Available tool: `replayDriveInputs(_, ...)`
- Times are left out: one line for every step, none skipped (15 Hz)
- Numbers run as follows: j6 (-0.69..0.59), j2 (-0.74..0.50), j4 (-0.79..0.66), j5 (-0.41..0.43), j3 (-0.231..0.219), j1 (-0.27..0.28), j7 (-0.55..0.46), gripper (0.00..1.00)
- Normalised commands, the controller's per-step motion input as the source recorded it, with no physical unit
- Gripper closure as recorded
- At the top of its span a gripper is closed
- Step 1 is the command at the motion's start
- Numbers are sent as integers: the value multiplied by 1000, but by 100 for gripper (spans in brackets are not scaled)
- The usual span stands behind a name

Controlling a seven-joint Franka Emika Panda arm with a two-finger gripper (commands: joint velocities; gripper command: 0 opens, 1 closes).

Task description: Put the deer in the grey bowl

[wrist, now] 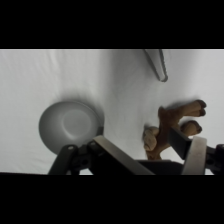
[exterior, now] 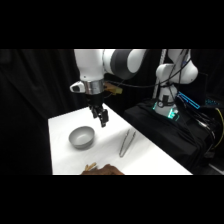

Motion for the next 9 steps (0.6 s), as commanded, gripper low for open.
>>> replayDriveInputs(-150, 491, 660, -25, 32, 93, 193, 0)
replayDriveInputs(-148, 500, 680, -37, 21, 99, 212, 0)
replayDriveInputs(-143, 526, 714, -54, 5, 103, 230, 0)
replayDriveInputs(-164, 527, 723, -39, 4, 91, 193, 0)
replayDriveInputs(-144, 559, 744, -67, -14, 94, 197, 0)
replayDriveInputs(-153, 571, 752, -45, -13, 83, 165, 0)
replayDriveInputs(-165, 568, 752, -43, -17, 87, 159, 0)
replayDriveInputs(-182, 568, 761, -46, -20, 103, 171, 0)
replayDriveInputs(-210, 556, 767, -38, -15, 115, 166, 0)
